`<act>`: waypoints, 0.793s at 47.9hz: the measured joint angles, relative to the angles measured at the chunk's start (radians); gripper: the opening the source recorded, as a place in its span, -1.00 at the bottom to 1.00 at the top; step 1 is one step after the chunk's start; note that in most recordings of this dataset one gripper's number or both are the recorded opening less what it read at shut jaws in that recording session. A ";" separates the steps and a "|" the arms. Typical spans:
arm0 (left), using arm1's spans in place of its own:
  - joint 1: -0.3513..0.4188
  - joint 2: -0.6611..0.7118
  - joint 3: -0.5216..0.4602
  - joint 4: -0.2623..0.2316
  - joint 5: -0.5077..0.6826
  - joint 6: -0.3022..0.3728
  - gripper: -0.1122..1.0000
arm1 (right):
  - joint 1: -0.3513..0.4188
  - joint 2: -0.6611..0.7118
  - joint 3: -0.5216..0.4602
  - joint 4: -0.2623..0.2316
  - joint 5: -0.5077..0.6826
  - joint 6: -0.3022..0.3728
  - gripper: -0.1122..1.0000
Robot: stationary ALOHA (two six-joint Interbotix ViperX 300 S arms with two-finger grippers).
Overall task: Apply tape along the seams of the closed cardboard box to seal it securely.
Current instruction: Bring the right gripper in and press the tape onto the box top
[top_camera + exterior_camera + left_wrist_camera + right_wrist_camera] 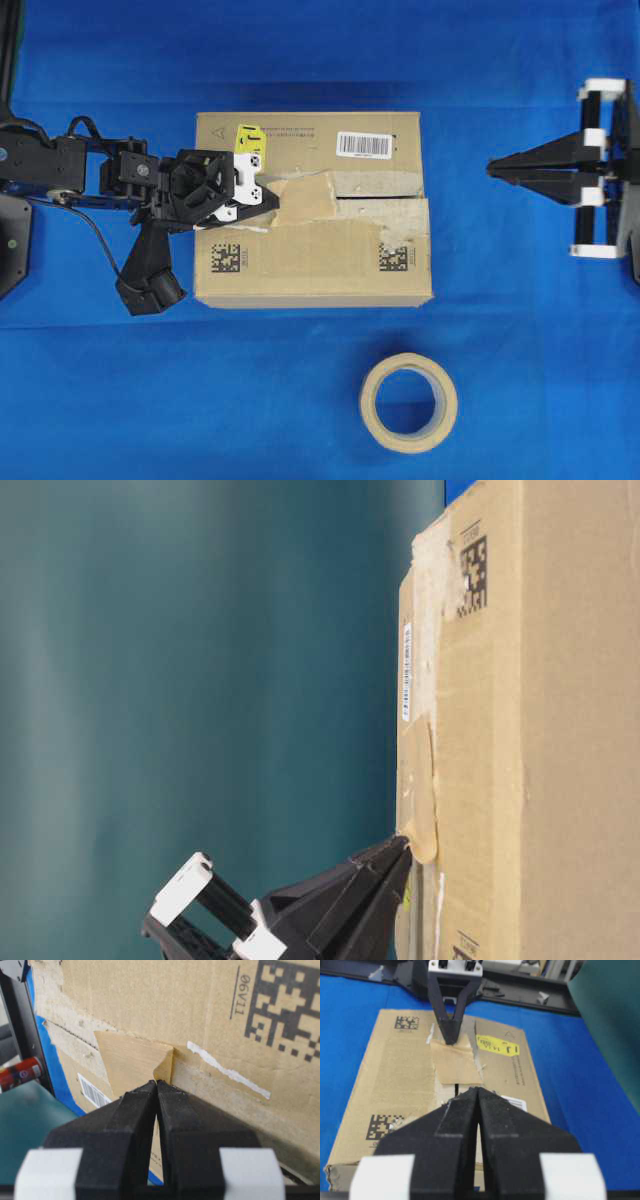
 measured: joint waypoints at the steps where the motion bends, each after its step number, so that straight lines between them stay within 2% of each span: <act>1: 0.000 0.000 0.000 0.000 0.000 0.000 -0.78 | 0.000 0.015 -0.005 0.002 -0.008 0.000 -0.80; 10: 0.002 0.000 -0.003 0.000 0.002 0.006 -0.78 | 0.000 0.152 -0.074 0.006 -0.049 0.002 -0.80; 18: 0.002 0.000 -0.005 0.000 0.002 0.008 -0.78 | 0.000 0.301 -0.181 0.008 -0.067 0.003 -0.78; 20: 0.002 0.000 -0.005 0.000 0.002 0.008 -0.78 | 0.000 0.342 -0.207 0.008 -0.067 0.003 -0.66; 27: 0.002 0.000 -0.005 0.000 0.002 0.008 -0.78 | 0.002 0.468 -0.308 0.012 -0.069 0.003 0.11; 29: 0.002 0.002 -0.005 0.000 0.002 0.008 -0.78 | 0.000 0.494 -0.333 0.012 -0.071 0.003 0.25; 38: 0.002 0.000 -0.006 0.000 0.002 0.008 -0.78 | 0.000 0.591 -0.422 0.012 -0.061 0.003 0.01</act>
